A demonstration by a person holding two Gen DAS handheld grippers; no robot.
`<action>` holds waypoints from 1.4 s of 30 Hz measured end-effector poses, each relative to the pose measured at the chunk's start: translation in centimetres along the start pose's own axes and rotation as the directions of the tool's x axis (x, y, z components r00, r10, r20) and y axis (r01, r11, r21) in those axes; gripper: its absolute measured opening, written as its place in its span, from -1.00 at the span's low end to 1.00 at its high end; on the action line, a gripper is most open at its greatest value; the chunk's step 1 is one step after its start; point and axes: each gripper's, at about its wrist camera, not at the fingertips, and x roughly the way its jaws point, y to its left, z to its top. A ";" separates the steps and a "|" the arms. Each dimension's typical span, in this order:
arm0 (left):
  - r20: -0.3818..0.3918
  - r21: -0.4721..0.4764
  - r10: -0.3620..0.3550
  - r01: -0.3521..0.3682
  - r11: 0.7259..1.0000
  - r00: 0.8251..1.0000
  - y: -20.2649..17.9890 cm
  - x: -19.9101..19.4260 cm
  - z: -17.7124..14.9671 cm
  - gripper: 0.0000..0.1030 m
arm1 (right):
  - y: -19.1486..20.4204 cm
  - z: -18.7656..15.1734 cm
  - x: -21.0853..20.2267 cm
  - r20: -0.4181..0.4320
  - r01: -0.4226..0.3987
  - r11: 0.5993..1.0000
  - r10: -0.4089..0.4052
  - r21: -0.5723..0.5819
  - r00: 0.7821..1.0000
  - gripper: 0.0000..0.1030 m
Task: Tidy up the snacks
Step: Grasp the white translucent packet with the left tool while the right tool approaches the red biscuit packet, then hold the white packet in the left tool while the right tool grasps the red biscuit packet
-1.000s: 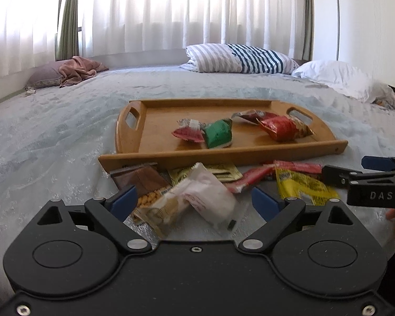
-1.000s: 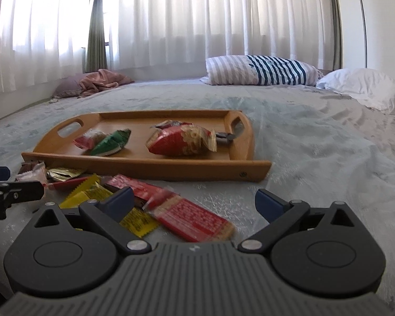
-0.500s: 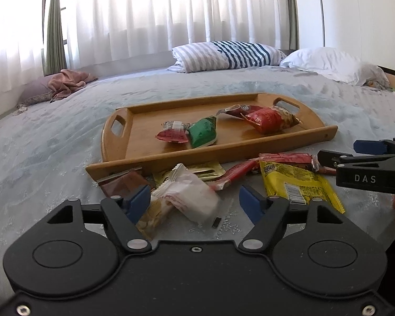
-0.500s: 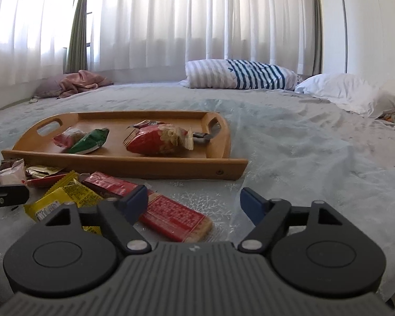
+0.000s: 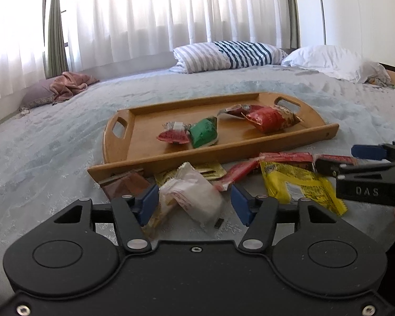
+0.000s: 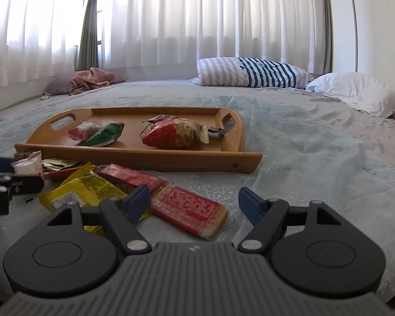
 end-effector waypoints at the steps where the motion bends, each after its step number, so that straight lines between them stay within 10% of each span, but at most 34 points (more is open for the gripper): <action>1: -0.007 0.003 0.001 -0.001 1.000 1.000 0.1 0.3 0.0 0.13 | 0.1 -0.1 0.0 0.000 0.000 1.000 0.000 -0.002 1.000 0.64; 15: -0.012 0.113 0.049 -0.047 0.992 0.999 -1.2 0.8 -0.4 0.04 | 0.4 -0.4 -0.2 -0.012 -0.020 1.000 0.020 -0.010 1.000 0.69; 42: -0.018 -0.079 0.093 -0.094 0.992 0.996 1.1 -0.6 -0.2 -0.23 | 1.2 -0.2 0.4 -0.006 -0.062 0.998 0.062 -0.003 0.998 0.51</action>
